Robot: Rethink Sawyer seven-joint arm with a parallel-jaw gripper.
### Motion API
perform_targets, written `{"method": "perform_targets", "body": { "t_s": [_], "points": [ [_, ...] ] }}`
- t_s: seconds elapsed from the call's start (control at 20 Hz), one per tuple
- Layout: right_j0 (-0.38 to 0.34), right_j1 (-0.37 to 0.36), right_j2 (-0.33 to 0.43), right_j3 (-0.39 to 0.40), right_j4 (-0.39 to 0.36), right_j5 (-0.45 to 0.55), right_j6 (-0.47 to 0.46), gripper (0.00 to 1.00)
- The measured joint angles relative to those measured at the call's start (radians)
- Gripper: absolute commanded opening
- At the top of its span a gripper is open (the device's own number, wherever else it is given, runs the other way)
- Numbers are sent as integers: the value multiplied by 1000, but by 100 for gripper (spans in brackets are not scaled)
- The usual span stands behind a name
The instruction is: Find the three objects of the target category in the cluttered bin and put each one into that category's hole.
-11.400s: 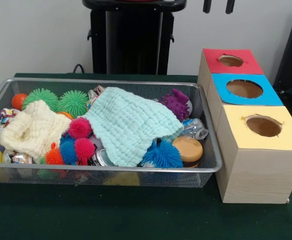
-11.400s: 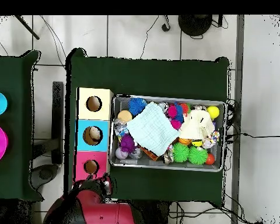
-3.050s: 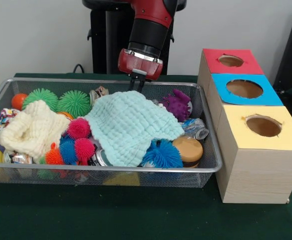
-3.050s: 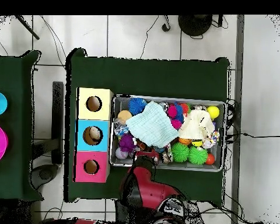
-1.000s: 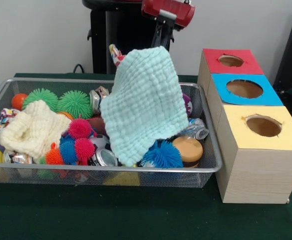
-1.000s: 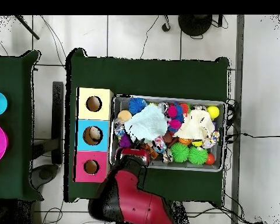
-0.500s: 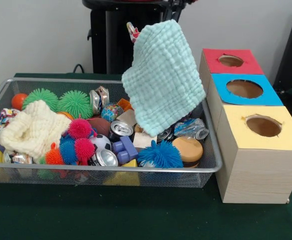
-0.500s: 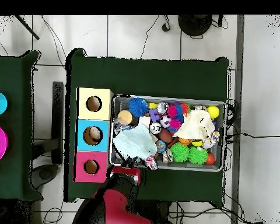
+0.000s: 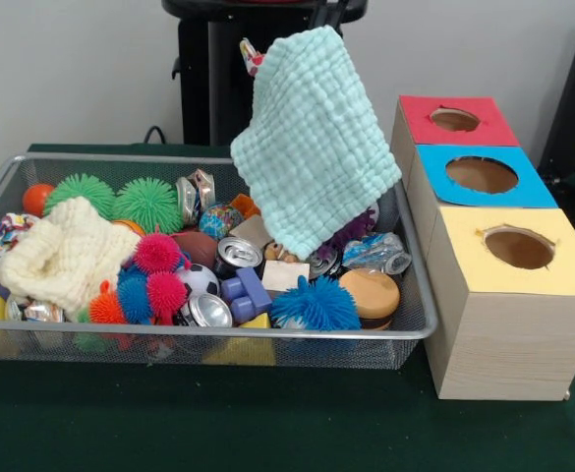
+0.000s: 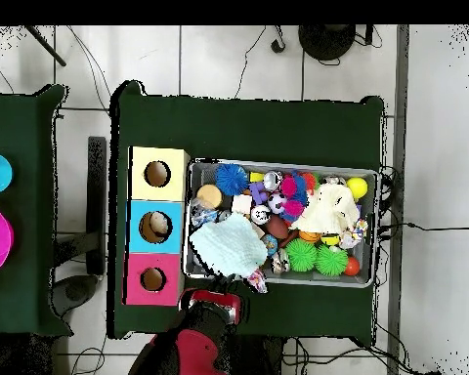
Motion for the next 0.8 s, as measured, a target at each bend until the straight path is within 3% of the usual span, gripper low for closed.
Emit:
{"method": "perform_targets", "body": {
  "t_s": [0.45, 0.8],
  "points": [
    [4, -1, -5, 25, 8, 0, 0, 0],
    [68, -28, -57, 32, 16, 47, 0, 0]
  ]
}}
